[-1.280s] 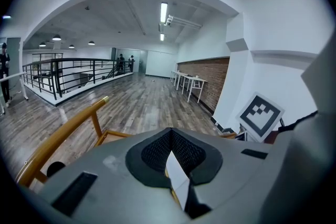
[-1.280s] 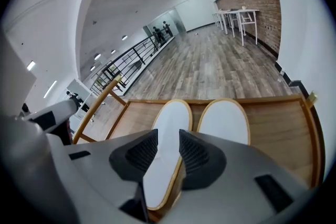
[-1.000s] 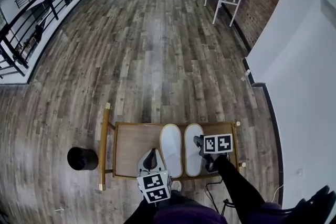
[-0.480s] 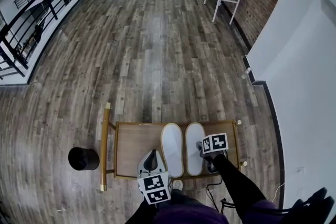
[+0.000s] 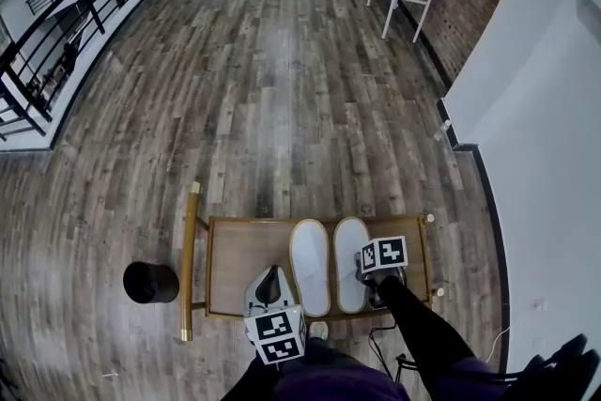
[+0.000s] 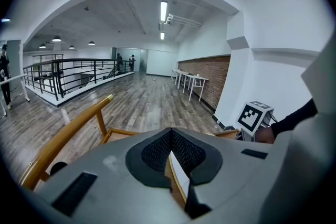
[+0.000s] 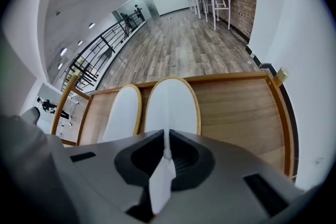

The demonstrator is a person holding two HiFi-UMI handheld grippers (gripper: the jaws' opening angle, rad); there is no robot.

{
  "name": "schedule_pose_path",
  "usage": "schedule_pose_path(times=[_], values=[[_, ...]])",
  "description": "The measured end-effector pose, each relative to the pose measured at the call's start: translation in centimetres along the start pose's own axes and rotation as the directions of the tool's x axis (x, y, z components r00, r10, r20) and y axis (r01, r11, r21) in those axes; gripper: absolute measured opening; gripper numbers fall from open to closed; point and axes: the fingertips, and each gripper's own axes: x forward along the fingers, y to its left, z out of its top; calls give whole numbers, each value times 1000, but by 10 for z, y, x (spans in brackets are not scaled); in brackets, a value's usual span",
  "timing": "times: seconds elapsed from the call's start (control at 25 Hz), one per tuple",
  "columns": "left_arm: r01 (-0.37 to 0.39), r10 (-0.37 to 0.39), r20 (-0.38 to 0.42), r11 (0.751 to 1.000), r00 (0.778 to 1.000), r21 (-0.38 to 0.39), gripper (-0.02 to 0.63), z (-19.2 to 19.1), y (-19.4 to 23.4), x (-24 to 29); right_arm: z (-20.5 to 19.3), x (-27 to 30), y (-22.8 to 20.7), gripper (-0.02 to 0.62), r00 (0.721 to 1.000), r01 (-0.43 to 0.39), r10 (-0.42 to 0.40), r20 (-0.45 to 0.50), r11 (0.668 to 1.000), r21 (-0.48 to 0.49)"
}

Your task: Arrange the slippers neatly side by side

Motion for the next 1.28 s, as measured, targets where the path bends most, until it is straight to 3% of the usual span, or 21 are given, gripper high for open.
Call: schedule_pose_path(times=[0.8, 1.28], values=[[-5, 5, -3, 1000, 1000, -6, 0, -2, 5, 0, -2, 8, 12, 21, 999, -12, 12, -30, 1000, -6], [1, -1, 0, 1000, 1000, -4, 0, -1, 4, -1, -2, 7, 11, 23, 997, -77, 79, -22, 994, 80]])
